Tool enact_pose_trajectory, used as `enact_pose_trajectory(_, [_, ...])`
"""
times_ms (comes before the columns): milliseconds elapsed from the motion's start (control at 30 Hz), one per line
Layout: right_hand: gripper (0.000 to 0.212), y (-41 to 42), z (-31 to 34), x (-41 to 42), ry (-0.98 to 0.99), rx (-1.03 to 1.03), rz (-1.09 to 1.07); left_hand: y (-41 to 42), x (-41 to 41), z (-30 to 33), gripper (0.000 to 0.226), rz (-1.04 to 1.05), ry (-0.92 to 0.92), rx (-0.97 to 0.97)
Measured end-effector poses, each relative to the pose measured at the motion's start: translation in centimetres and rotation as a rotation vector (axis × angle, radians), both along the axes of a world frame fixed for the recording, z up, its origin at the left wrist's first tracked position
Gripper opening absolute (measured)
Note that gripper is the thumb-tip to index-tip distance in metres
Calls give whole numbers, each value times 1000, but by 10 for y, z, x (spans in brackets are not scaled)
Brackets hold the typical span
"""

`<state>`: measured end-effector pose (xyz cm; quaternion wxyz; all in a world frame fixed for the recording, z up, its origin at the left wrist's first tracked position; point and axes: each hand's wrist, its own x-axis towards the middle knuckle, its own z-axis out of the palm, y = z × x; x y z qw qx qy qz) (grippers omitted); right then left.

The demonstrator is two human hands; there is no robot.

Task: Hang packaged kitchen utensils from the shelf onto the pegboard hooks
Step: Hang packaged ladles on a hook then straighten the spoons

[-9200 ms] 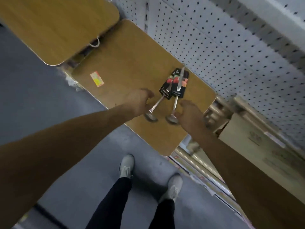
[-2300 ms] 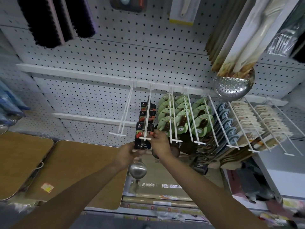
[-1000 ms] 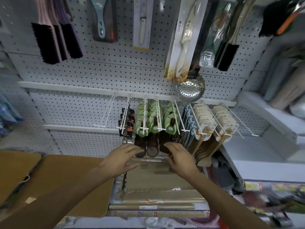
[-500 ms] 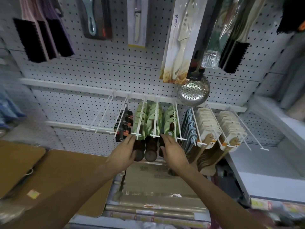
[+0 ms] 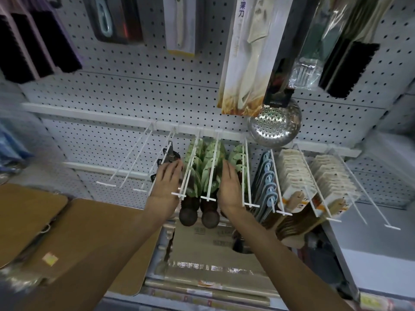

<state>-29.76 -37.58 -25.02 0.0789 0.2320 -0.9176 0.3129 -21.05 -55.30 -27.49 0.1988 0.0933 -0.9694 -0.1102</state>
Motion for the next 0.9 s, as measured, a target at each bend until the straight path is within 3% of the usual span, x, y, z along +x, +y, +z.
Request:
enact_pose_trajectory(167, [68,-3,-8,-25,-4,-122,-21,7,-17,6,102,-36,37,206])
enact_pose_trajectory(300, [83,-11,-10,-40,111,-83,-30,1,-49,12,52,-26,59,207])
enact_pose_trajectory(433, [86,-22,-4,-55,62,-129,-70,-10,-72,13,53,-2,103,162])
enact_pose_trajectory(533, [59,-23,-11,-67,81,-69,-2,-16,-86,18,71,33,137,190])
enact_pose_trajectory(600, [38,-21,-13,-72,104,-37,11,-13,-91,26,63,22,122,175])
enact_pose_trajectory(667, [35,-24,-12,-78,69,-77,-30,-13,-94,34,52,21,130,180])
enact_pose_trajectory(800, [70,-32,-14,-83,43,-226,-32,-14,-100,50,50,65,67,284])
enact_pose_trajectory(900, [46,-34,-12,-88,-38,-280,-58,-12,-103,58,25,69,-13,233])
